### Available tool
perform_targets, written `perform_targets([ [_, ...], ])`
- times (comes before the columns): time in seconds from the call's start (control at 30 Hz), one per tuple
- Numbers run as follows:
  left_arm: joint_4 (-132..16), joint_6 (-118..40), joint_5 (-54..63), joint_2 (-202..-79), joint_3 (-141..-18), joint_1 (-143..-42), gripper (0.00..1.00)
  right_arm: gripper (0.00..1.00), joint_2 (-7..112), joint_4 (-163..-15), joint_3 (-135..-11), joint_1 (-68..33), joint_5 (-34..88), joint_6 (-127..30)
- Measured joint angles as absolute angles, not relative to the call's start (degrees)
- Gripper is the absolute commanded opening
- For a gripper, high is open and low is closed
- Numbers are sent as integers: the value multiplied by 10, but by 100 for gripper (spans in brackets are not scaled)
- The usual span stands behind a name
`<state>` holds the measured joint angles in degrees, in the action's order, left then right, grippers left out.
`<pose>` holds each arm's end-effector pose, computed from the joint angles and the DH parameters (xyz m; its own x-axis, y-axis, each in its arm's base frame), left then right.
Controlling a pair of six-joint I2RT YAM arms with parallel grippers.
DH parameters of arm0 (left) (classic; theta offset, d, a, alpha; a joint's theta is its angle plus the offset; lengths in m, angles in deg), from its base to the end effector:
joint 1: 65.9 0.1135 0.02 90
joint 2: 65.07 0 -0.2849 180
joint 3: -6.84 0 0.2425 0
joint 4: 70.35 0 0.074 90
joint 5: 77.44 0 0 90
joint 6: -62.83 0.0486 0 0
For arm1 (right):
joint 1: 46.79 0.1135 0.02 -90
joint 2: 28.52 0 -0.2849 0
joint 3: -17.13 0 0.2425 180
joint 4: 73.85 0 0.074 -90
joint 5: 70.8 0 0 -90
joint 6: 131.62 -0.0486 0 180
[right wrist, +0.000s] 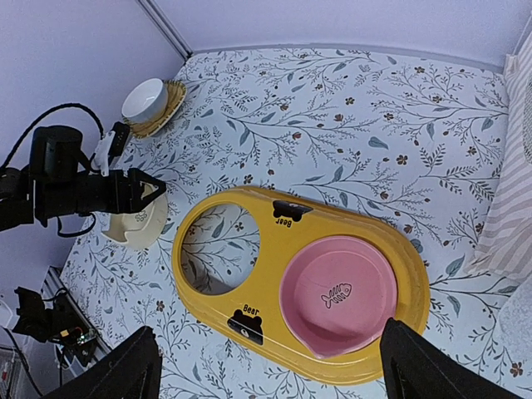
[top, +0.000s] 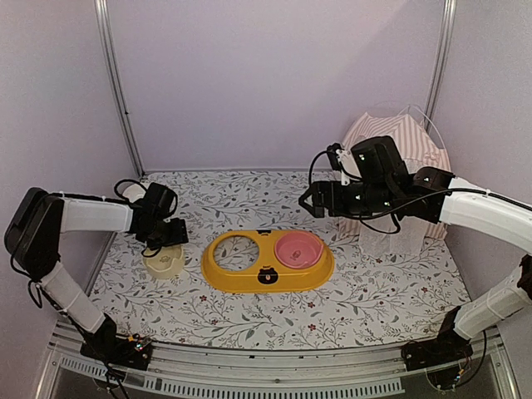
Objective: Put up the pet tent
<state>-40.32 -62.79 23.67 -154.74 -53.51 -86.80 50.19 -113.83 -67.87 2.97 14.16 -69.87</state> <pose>0.2760 -0.0954 0.1750 -0.8037 -0.3048 -0.5110 -0.2581 0.9524 -0.1621 0.2017 0.2317 0.3516 -0.6532 -0.0420 -0.7560 -0.4586 0.8164 0.3509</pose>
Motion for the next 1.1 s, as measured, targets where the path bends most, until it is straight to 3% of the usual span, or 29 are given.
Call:
perform_targets([
  [0.13,-410,-605,227,-1574,-572,-870,71,93,500,-1142,-678,30,140,-699],
  [0.33,-409,-596,228,-1565,-563,-895,60,92,484,-1141,-676,30,138,-696],
  [0.6,-398,-598,256,-1537,-527,-928,35,90,468,-1134,-656,30,135,-692],
  [0.8,-400,-595,263,-1538,-513,-930,24,90,468,-1132,-654,30,124,-693],
  [1.1,-413,-586,256,-1559,-517,-941,0,91,456,-1124,-642,30,118,-697],
])
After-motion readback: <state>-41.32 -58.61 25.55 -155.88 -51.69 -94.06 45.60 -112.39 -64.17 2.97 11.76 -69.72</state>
